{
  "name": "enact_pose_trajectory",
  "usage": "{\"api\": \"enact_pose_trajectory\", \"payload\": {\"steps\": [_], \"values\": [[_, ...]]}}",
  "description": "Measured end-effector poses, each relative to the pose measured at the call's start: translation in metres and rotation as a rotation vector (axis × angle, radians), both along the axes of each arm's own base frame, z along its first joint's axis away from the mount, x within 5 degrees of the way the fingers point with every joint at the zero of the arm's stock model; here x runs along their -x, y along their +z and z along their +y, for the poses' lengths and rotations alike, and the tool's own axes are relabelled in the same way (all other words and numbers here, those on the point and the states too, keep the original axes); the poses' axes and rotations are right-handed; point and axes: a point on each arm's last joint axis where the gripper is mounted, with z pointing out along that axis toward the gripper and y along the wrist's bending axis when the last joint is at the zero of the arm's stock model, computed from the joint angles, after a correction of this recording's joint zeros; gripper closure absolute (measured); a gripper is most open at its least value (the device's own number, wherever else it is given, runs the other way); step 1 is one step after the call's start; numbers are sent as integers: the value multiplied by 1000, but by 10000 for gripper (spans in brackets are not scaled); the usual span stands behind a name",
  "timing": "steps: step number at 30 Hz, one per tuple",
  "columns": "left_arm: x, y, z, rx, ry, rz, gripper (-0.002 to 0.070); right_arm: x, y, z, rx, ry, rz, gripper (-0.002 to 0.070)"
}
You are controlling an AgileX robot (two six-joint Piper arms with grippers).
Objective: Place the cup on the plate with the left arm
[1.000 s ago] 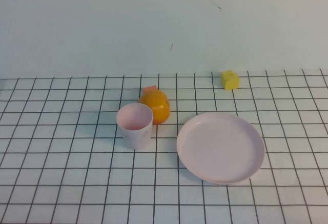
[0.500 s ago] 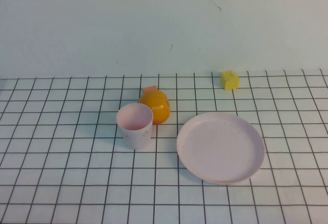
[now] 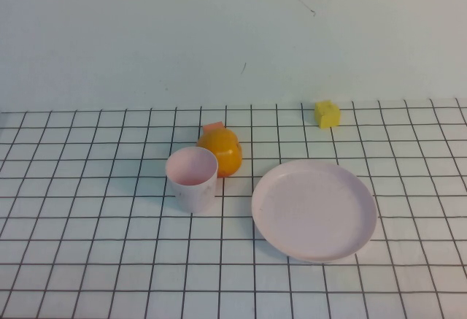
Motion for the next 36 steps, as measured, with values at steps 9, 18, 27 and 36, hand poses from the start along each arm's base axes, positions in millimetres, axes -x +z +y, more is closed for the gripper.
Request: {"api": "enact_pose_trajectory", "payload": {"steps": [9,18,27,36], "values": [[0,0,0,0,0,0,677,0,0,0,0,0,0,678],[0,0,0,0,0,0,677,0,0,0,0,0,0,678],[0,0,0,0,0,0,677,0,0,0,0,0,0,678],[0,0,1,-52,-6,-3,677,0,0,0,0,0,0,678]]}}
